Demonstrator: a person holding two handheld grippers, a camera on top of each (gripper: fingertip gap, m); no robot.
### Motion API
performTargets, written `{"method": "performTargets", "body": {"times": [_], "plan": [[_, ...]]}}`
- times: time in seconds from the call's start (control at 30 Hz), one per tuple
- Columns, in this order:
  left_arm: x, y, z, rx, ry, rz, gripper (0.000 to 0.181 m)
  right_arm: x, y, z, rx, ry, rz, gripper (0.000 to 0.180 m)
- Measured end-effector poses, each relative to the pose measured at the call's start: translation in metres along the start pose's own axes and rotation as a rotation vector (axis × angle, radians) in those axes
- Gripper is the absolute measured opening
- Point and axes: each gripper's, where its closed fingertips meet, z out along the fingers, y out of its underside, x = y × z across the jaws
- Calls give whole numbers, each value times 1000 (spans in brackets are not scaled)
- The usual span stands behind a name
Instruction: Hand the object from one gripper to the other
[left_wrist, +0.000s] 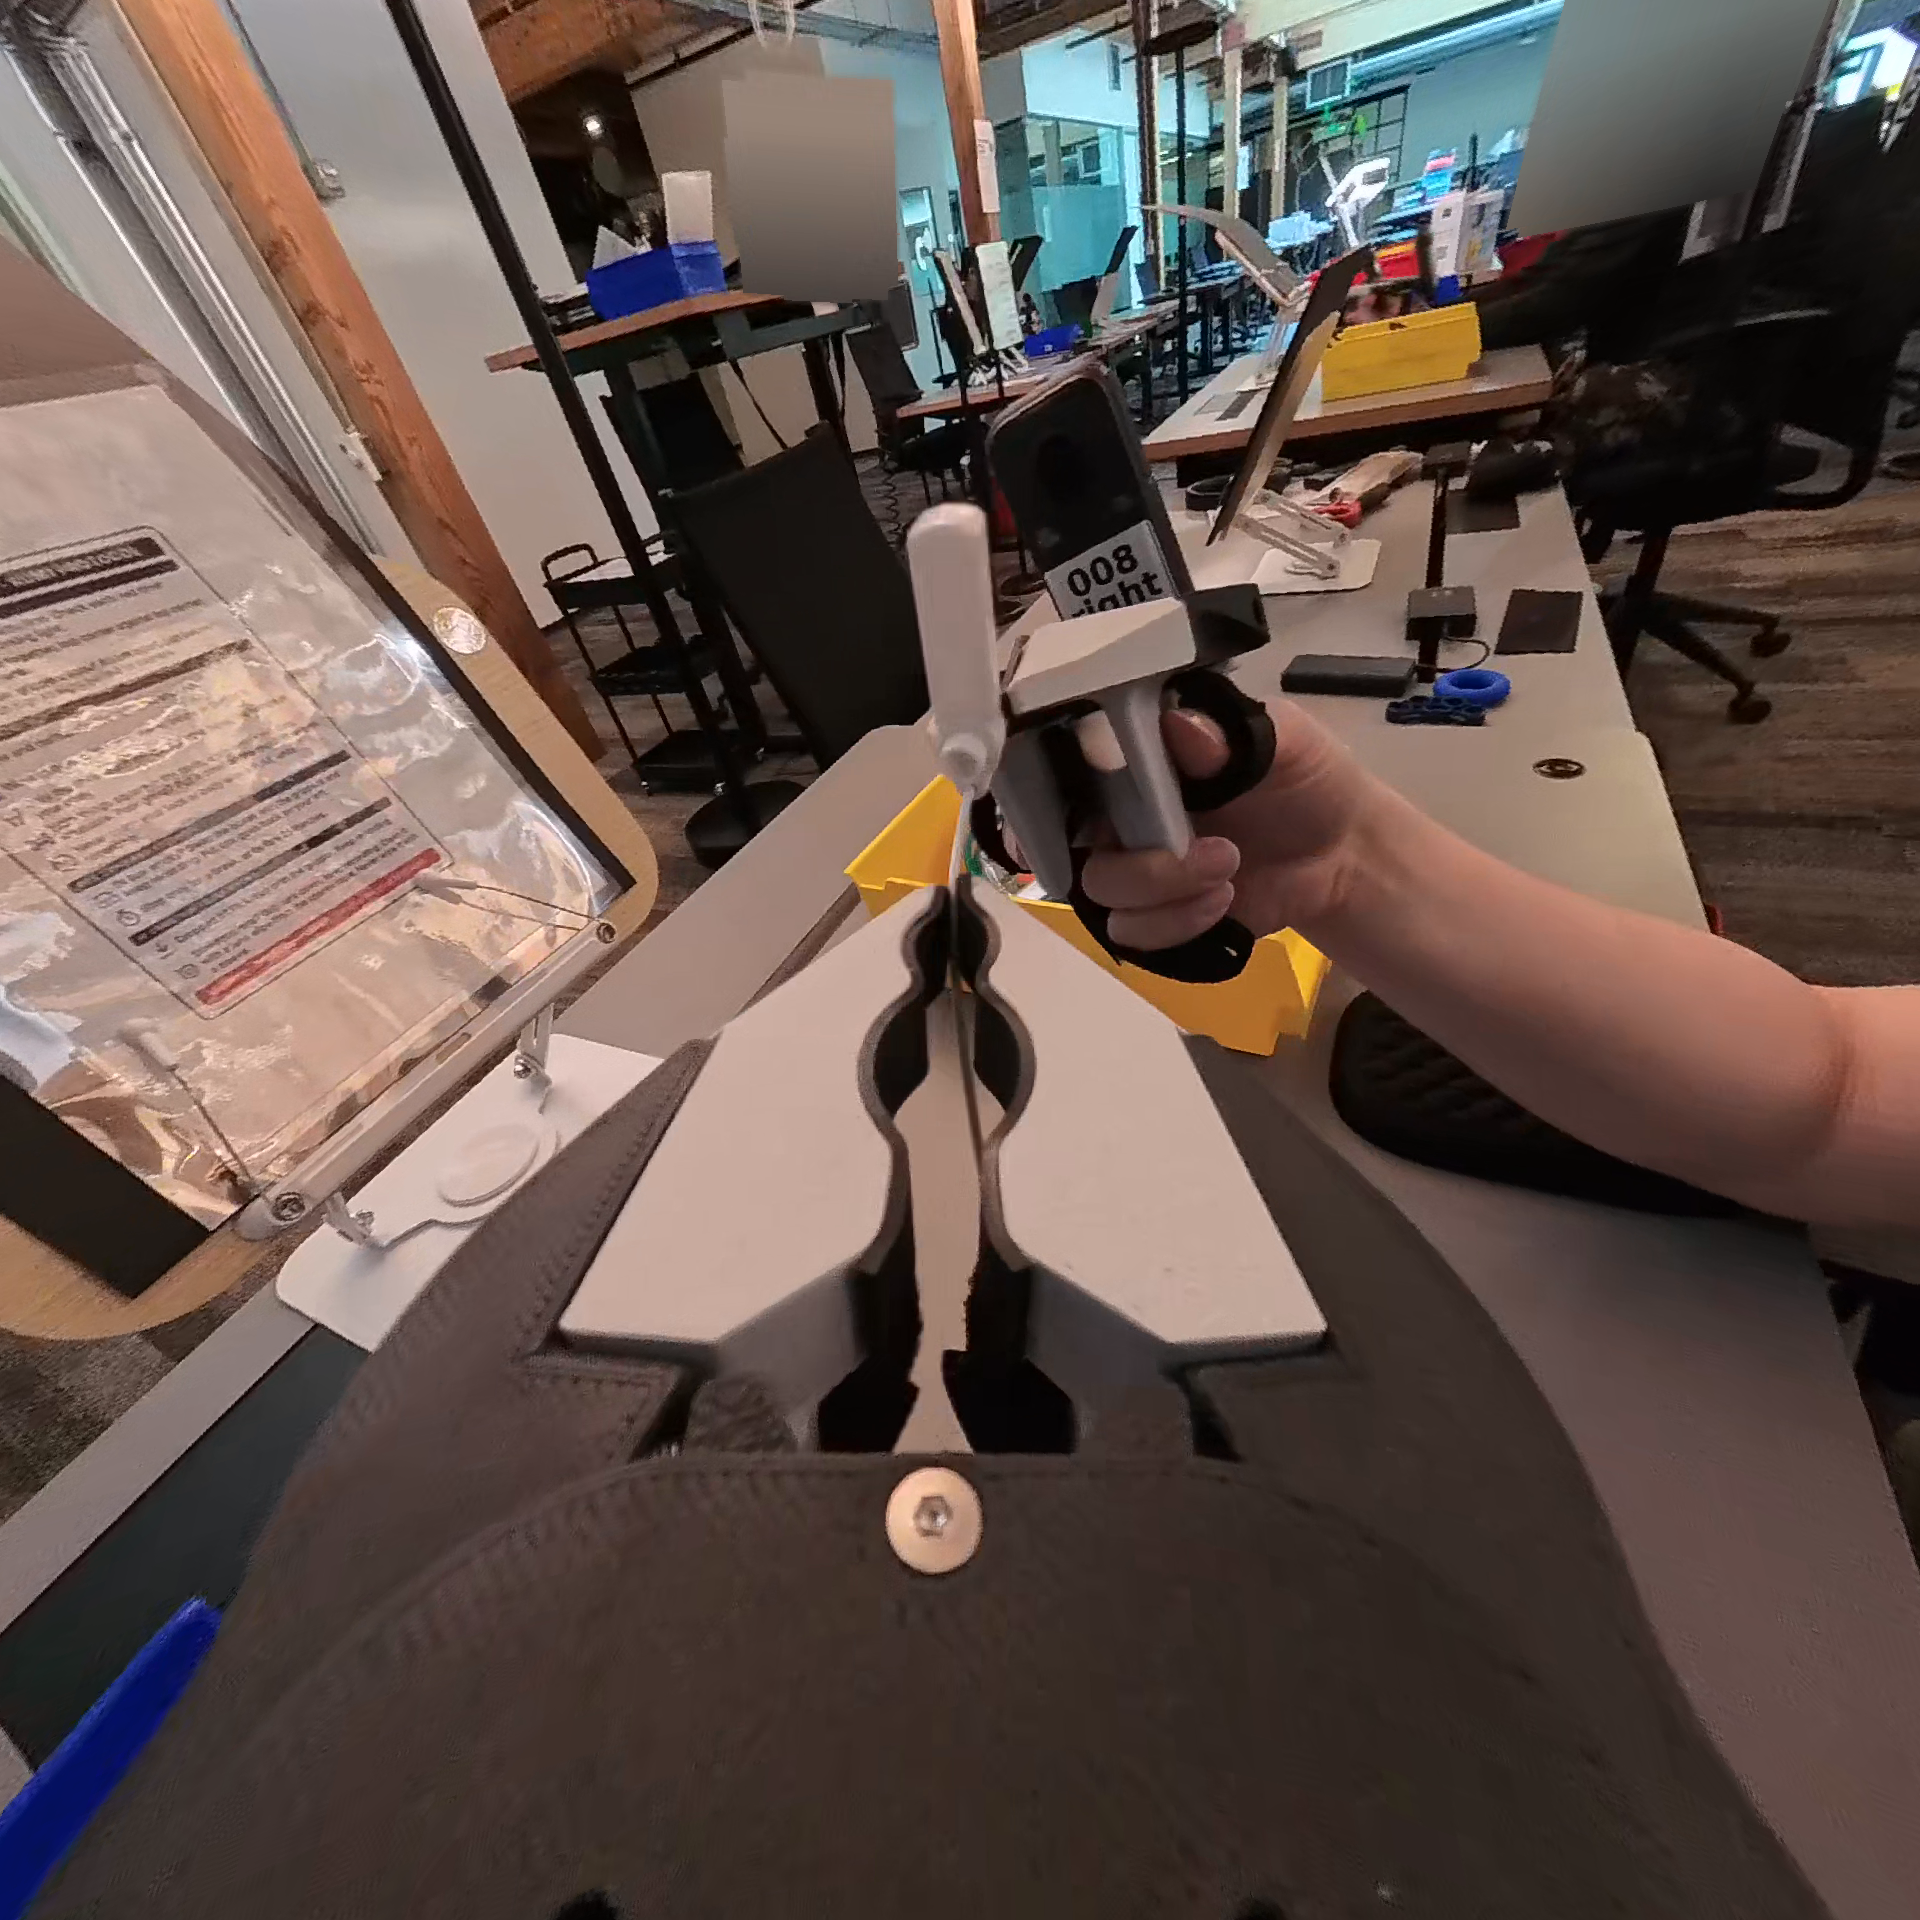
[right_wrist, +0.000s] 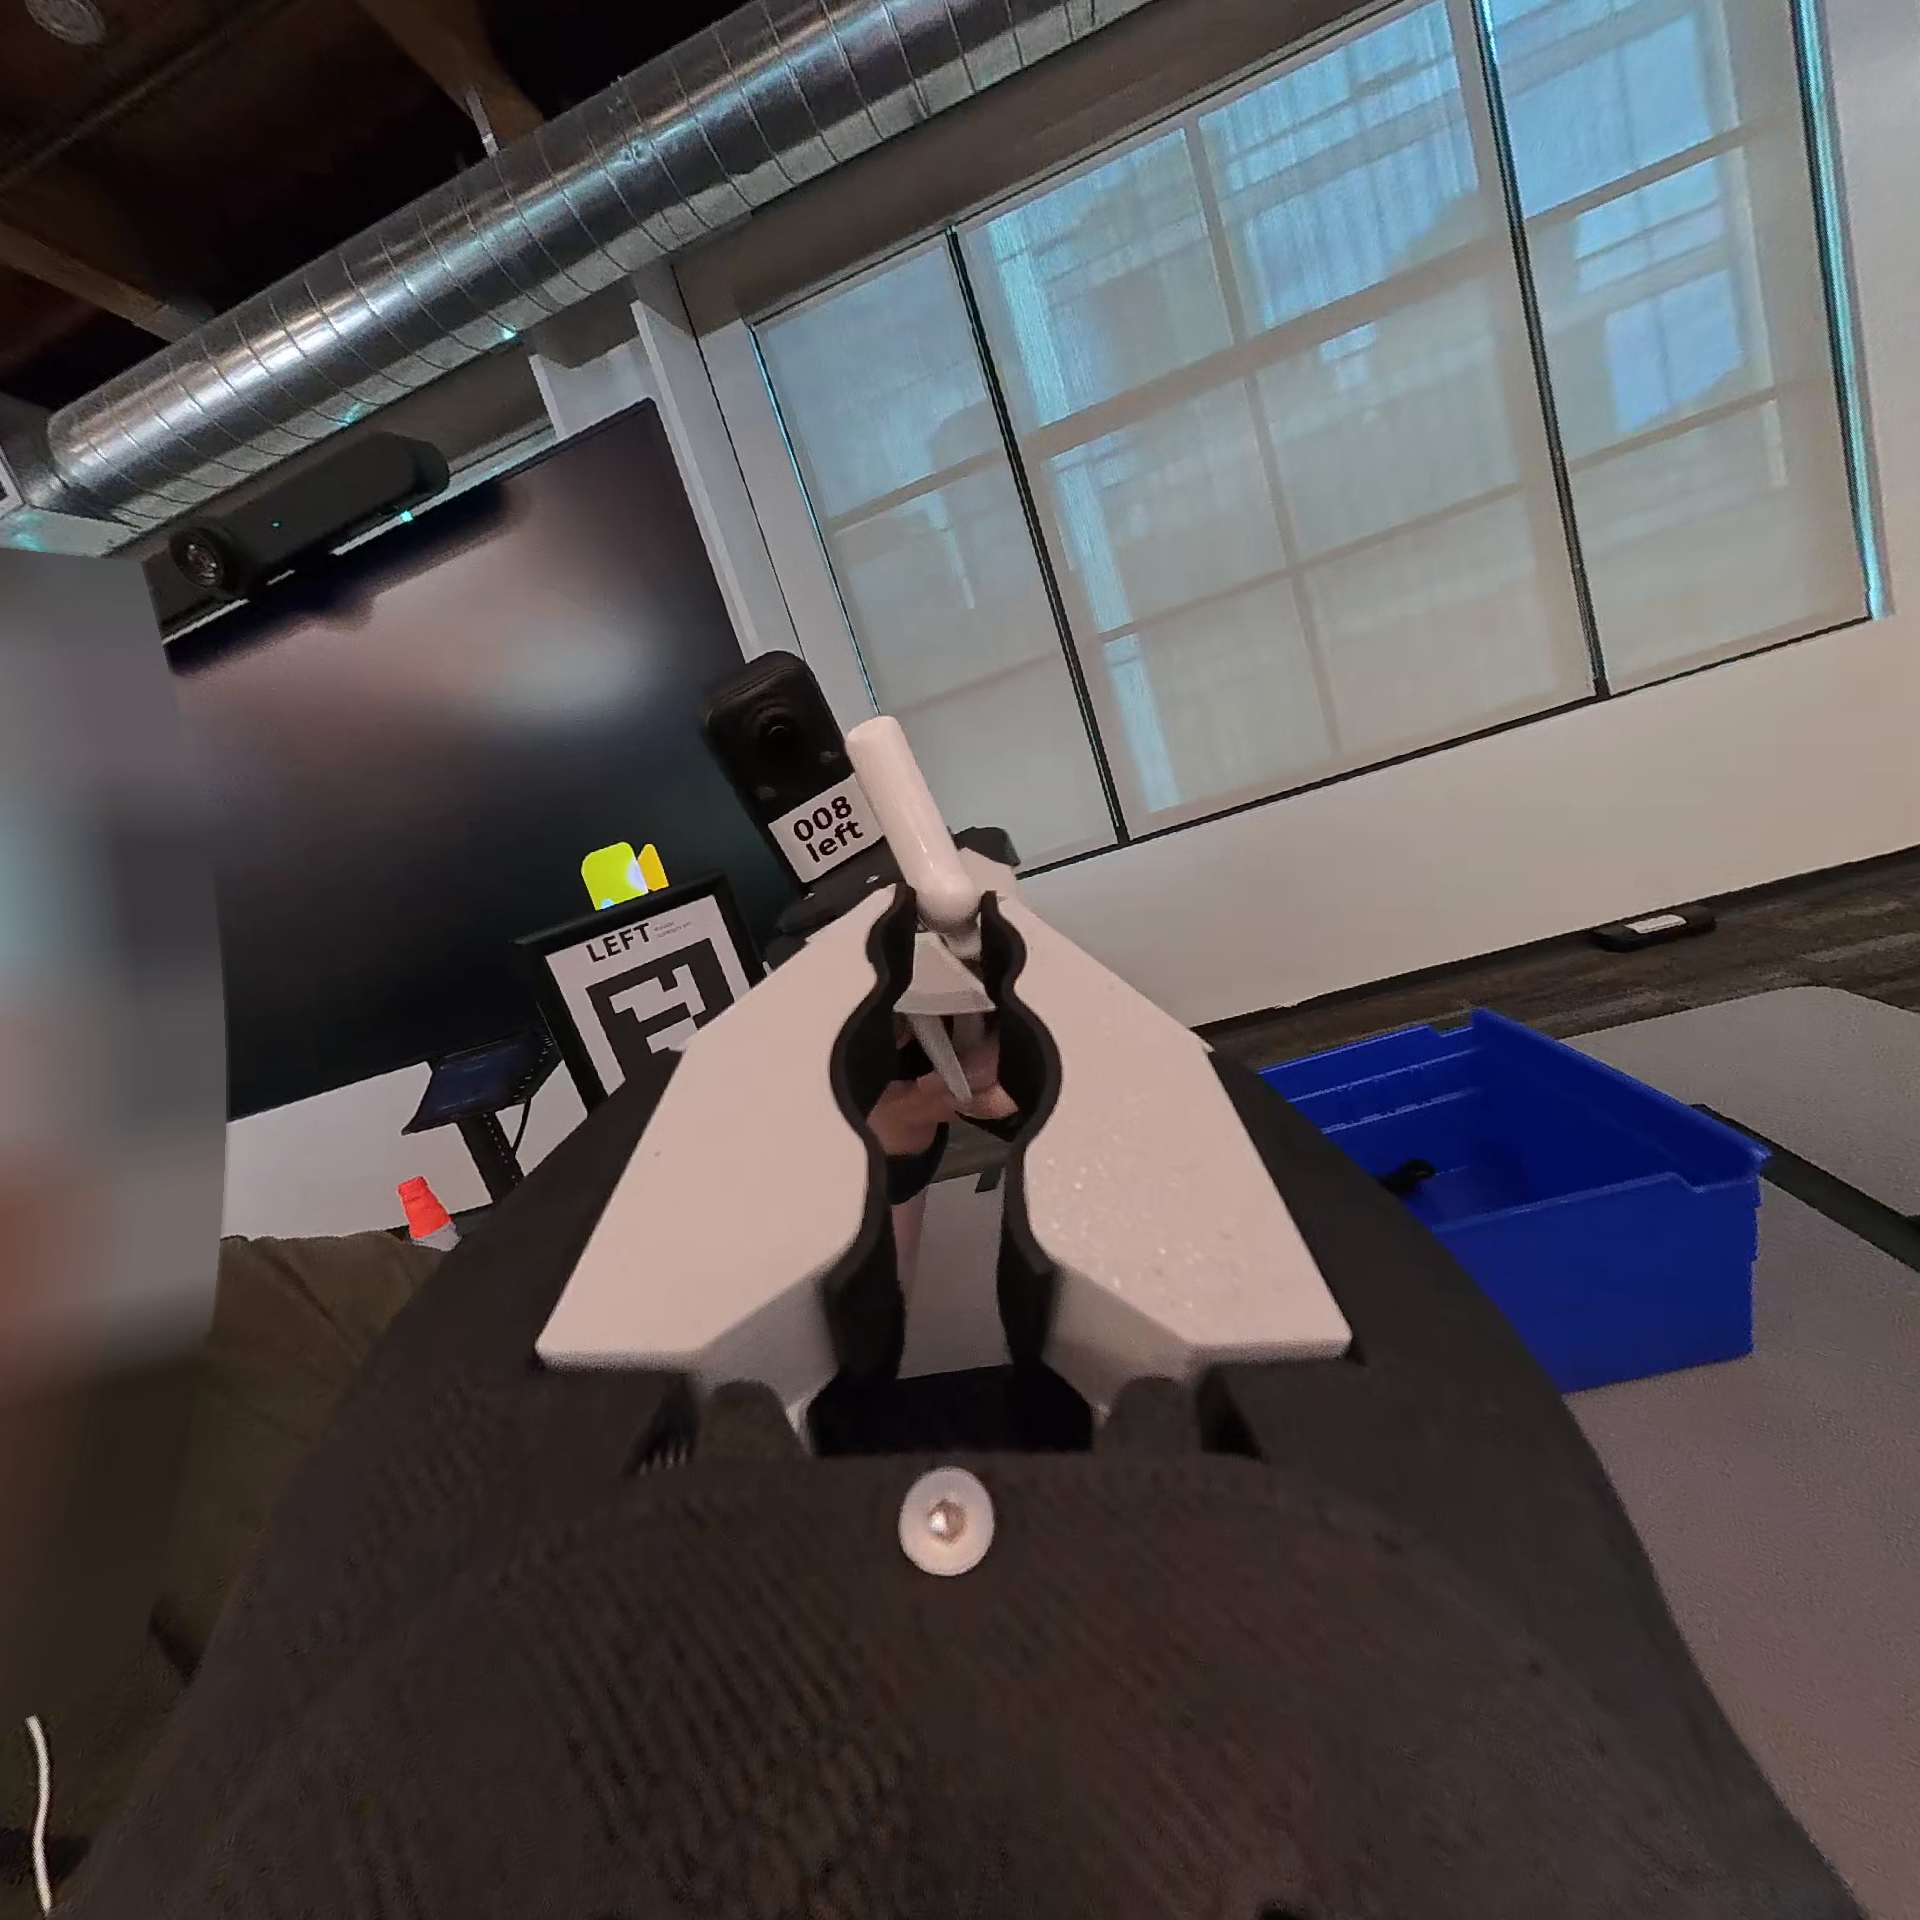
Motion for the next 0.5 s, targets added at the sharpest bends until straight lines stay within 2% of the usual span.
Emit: {"method": "performTargets", "body": {"times": [0.1,0.17,0.2,0.33,0.4,0.5], "plan": [[-11,0,-3,-4,-68,17,0,15,0,-4,-17,98,-40,13],[-30,6,-8,-44,-179,68,0,35,-2,-11,-42,260,-175,36],[-43,11,-13,-81,-260,111,0,43,-3,-16,-69,341,-273,40],[-87,29,-35,-241,-542,296,0,54,-5,-27,-223,565,-713,40],[-96,31,-36,-255,-592,348,0,52,1,-24,-312,610,-883,39],[-102,32,-33,-247,-639,418,0,52,10,-12,-349,629,-914,36]]}}
